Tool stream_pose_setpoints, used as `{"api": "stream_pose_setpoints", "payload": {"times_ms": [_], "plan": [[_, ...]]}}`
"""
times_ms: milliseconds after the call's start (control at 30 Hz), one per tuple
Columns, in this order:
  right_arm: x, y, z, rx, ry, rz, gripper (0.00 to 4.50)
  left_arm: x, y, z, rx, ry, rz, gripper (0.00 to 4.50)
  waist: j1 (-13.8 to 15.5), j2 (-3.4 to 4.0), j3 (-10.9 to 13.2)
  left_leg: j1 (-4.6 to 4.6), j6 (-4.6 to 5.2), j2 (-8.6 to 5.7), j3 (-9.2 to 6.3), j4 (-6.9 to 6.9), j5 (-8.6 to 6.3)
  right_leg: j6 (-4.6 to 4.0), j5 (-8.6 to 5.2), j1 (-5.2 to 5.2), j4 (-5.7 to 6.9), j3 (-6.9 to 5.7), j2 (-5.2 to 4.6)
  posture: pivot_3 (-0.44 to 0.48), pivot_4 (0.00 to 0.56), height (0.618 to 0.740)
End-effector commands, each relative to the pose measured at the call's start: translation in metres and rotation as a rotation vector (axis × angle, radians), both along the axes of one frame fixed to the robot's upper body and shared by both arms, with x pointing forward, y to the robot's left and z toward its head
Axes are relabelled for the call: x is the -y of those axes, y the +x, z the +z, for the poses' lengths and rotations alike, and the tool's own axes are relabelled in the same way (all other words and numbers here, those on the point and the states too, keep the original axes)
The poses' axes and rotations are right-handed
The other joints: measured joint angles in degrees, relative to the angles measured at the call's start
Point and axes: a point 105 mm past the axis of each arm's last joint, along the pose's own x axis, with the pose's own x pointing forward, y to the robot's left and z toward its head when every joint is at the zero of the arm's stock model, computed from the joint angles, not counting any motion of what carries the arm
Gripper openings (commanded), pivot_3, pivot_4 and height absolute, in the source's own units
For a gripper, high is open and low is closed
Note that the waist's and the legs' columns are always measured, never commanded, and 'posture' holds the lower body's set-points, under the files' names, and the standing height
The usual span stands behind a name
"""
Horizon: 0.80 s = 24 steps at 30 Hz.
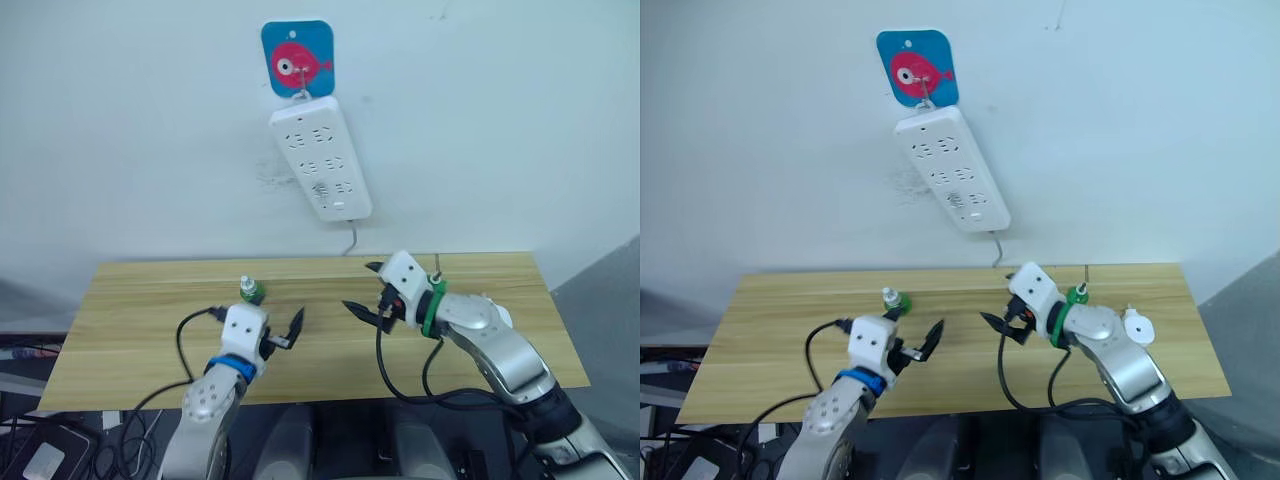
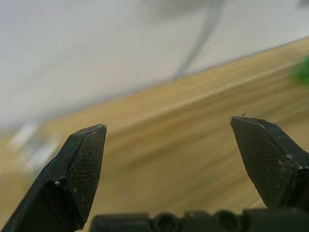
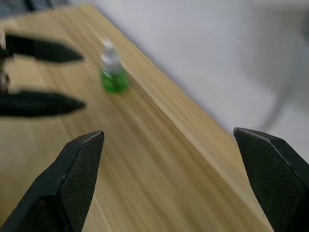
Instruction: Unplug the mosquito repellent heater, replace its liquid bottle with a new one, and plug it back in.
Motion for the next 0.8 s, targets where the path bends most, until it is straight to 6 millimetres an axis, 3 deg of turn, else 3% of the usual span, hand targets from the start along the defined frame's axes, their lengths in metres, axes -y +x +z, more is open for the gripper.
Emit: {"api": "stream_pose_setpoints", "payload": {"times_ms": [33, 267, 433, 800], "plan": [[-0.010, -0.009, 0.020, 0.012, 0.020, 0.107, 4.46, -0.013, -0.009, -0.010, 0.002, -0.029, 0.134, 4.50, 0.7, -0.04, 0.4, 0.00, 0.01, 0.00, 0.01, -0.02, -0.01, 0.00, 0.00, -0.06, -0.09, -0.05, -0.05, 0.198, 0.304, 0.740], [-0.017, -0.023, 0.042, -0.031, -0.026, 0.268, 4.46, -0.027, 0.016, -0.029, 0.020, -0.058, 0.218, 4.50, 2.5, -0.13, 1.8, -0.46, 0.09, -0.01, -0.06, -0.04, -0.06, 0.00, 0.04, -0.19, -0.32, -0.35, -0.16, 0.211, 0.327, 0.740], [-0.032, -0.025, 0.060, -0.016, -0.014, 0.287, 4.46, -0.023, 0.038, -0.047, 0.010, -0.069, 0.177, 4.50, 2.5, -0.13, 1.9, -0.51, 0.13, -0.02, -0.06, -0.15, -0.10, 0.00, 0.06, -0.20, -0.49, -0.76, -0.44, 0.202, 0.329, 0.740], [-0.029, -0.031, 0.069, -0.026, -0.039, 0.281, 4.46, -0.029, 0.073, -0.053, 0.042, -0.069, 0.185, 4.50, 2.3, -0.17, 2.2, -0.53, 0.12, -0.03, -0.20, -0.16, -0.15, -0.03, 0.10, -0.15, -0.59, -1.34, -0.70, 0.174, 0.324, 0.740]]}}
